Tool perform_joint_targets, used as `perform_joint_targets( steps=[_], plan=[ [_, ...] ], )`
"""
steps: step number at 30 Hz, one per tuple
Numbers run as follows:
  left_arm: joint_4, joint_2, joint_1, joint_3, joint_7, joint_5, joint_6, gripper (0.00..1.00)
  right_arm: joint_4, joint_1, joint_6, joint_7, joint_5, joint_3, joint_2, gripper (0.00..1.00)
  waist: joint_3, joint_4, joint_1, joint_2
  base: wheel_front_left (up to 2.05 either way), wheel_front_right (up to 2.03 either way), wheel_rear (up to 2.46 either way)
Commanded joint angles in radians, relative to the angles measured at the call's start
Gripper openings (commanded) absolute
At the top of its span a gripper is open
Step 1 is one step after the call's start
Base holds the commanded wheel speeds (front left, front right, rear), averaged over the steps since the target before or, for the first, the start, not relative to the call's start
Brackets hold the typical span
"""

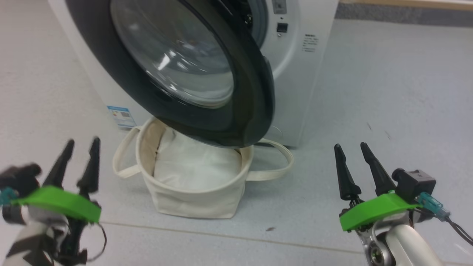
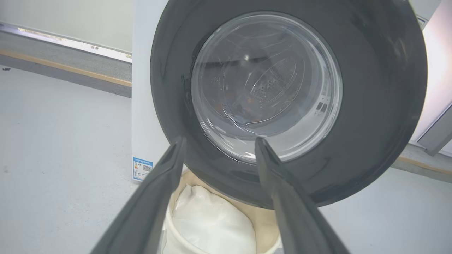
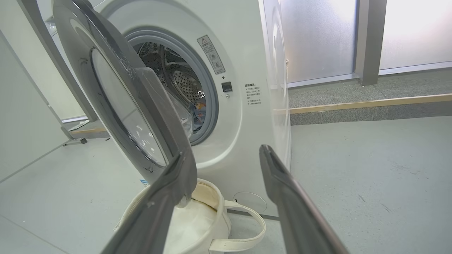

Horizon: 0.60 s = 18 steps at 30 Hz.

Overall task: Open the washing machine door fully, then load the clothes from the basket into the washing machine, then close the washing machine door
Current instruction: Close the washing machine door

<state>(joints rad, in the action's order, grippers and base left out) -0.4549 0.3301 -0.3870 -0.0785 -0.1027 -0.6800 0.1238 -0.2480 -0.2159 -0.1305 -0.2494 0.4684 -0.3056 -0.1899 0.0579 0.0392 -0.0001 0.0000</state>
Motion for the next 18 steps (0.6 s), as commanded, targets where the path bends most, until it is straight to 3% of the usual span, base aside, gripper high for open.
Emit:
perform_joint_targets(
  steps=[1,9,18],
  plan=[
    [-0.010,0.054,-0.025,-0.007,-0.092,0.070,0.007,1.00,0.028,0.001,0.000,-0.012,0.003,-0.007,-0.011,1.00,-0.030,0.032,0.0001,0.0000,0.00,0.00,0.00],
    [-0.137,0.009,-0.010,-0.028,-0.157,0.159,0.006,1.00,0.028,0.025,0.000,-0.012,0.004,0.002,-0.021,1.00,-0.046,0.053,0.0001,0.0000,0.00,0.00,0.00],
    [-0.091,-0.031,0.011,0.094,-0.159,0.250,-0.006,1.00,0.027,0.026,0.000,-0.012,0.007,-0.008,-0.023,1.00,-0.052,0.046,0.0001,0.0000,0.00,0.00,0.00]
  ],
)
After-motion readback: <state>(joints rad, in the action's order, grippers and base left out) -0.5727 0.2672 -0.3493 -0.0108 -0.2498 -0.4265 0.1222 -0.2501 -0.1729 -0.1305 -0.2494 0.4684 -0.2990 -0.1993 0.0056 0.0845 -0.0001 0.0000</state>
